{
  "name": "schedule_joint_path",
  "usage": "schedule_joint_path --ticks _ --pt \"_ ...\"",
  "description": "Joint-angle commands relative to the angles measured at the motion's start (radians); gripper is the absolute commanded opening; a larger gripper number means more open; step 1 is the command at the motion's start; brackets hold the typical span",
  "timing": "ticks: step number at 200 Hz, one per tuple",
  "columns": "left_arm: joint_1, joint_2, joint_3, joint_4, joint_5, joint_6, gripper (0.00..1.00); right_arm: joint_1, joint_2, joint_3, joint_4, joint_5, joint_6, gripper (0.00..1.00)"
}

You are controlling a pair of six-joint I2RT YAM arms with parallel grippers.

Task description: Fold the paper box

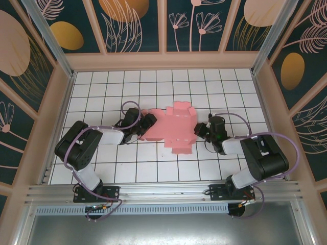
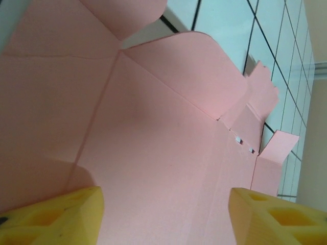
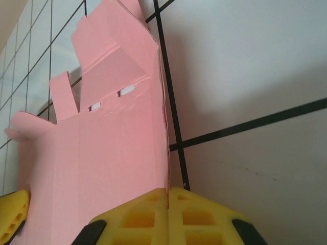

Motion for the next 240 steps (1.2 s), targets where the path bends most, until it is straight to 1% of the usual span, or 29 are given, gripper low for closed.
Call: schedule_joint_path --ticks 1,13,17,20,23,33,56,60,77,86,96,119,152,169,179,187,217,240 --pt "0.0 -0.044 -0.009 -0.173 -0.117 0.09 0.82 0.007 0.023 0.086 -0.149 0.083 -0.089 0.0" --pt "0.001 -0.082 0.003 -0.205 -0.163 0.133 0.89 0.009 0.044 0.156 -0.27 0.135 -0.128 0.0" --pt "0.001 -0.09 0.011 -0.22 -0.183 0.154 0.93 0.011 0.054 0.177 -0.306 0.148 -0.147 0.0" --pt "0.002 -0.096 0.02 -0.235 -0.199 0.172 0.97 0.012 0.062 0.195 -0.331 0.153 -0.166 0.0" --pt "0.004 -0.1 0.031 -0.256 -0.215 0.185 0.99 0.013 0.071 0.216 -0.358 0.161 -0.182 0.0" --pt "0.019 -0.115 0.052 -0.306 -0.263 0.226 0.99 0.029 0.099 0.282 -0.451 0.206 -0.223 0.0" --pt "0.067 -0.174 0.037 -0.301 -0.308 0.278 0.99 0.104 0.167 0.42 -0.624 0.423 -0.33 0.0" --pt "0.071 -0.185 0.037 -0.301 -0.314 0.286 0.99 0.122 0.186 0.452 -0.659 0.48 -0.351 0.0" --pt "0.083 -0.213 0.036 -0.303 -0.325 0.306 0.99 0.187 0.267 0.552 -0.765 0.653 -0.417 0.0" --pt "0.086 -0.217 0.032 -0.299 -0.322 0.305 0.99 0.205 0.31 0.6 -0.811 0.735 -0.432 0.0" --pt "0.089 -0.216 0.026 -0.296 -0.316 0.302 0.99 0.249 0.367 0.654 -0.855 0.815 -0.446 0.0" --pt "0.094 -0.202 0.012 -0.283 -0.289 0.284 0.99 0.297 0.459 0.758 -0.936 0.931 -0.426 0.0" --pt "0.096 -0.2 0.007 -0.276 -0.279 0.277 0.99 0.339 0.549 0.88 -1.064 1.054 -0.358 0.0" --pt "0.098 -0.202 0.01 -0.279 -0.282 0.282 0.99 0.336 0.551 0.892 -1.081 1.066 -0.343 0.0" --pt "0.097 -0.203 0.008 -0.276 -0.281 0.286 0.99 0.327 0.524 0.871 -1.043 1.027 -0.358 0.0" --pt "0.097 -0.203 0.009 -0.272 -0.274 0.293 0.99 0.314 0.491 0.841 -0.994 0.972 -0.373 0.0" --pt "0.099 -0.193 0.009 -0.204 -0.203 0.341 0.99 0.27 0.324 0.681 -0.737 0.685 -0.5 0.0" --pt "0.099 -0.156 0.063 -0.182 -0.137 0.382 0.99 0.225 0.232 0.576 -0.588 0.525 -0.589 0.0"
